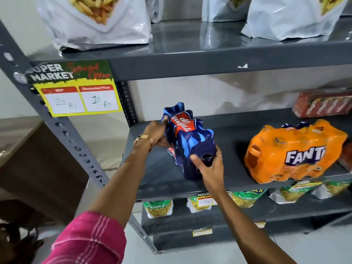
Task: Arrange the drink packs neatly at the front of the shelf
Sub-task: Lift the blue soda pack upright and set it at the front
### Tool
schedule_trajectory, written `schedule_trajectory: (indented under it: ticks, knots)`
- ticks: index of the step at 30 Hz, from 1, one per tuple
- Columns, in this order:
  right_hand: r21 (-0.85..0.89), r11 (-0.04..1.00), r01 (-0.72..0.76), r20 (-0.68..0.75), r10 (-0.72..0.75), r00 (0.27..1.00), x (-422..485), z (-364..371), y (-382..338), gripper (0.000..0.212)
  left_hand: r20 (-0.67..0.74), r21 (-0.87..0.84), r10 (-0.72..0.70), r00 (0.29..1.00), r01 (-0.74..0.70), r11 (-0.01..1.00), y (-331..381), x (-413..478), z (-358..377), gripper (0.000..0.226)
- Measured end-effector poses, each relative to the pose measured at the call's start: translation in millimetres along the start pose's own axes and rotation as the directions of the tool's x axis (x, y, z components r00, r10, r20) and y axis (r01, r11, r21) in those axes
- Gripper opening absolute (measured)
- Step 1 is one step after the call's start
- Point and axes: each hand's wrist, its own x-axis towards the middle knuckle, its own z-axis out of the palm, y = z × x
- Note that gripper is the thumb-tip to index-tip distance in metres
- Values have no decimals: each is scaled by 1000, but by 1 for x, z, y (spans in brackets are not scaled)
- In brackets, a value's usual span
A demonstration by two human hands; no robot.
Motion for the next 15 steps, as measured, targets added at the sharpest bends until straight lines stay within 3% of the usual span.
schedule_trajectory:
  ticks: [1, 3, 5, 7, 9, 11, 13, 15]
  knots:
    - [63, 998, 9, -51, -6, 999, -6, 1, 1, 67, 72, -147, 19, 997, -8, 989, -3, -6, -3, 60]
    - [105, 994, 21, -135, -6, 991, -18, 2, 9, 63, 147, -401, 75, 986, -9, 916, -18, -16, -7, 76]
    - [80, 997, 9, -149, 3, 989, -22, -3, 14, 58, 59, -531, 149, 987, -95, 842, -40, -27, 0, 84]
    - [55, 998, -30, -187, 40, 982, -6, -13, 19, 46, -147, -462, 234, 961, -276, 843, -61, -43, 14, 76]
    - [-80, 990, -119, -200, 101, 975, 18, -26, 20, 69, -289, -413, 279, 916, -382, 827, -83, -59, 30, 62]
    - [-184, 972, -148, -44, 142, 989, 36, -41, 25, 73, -308, -375, 282, 909, -388, 842, -96, -73, 40, 53]
    - [-216, 963, -163, 160, 199, 967, 42, -50, 29, 57, -264, -244, 322, 909, -386, 890, -103, -79, 45, 73]
    - [-281, 952, -125, 205, 187, 961, 43, -56, 30, 48, -266, -32, 346, 900, -367, 930, -109, -77, 48, 99]
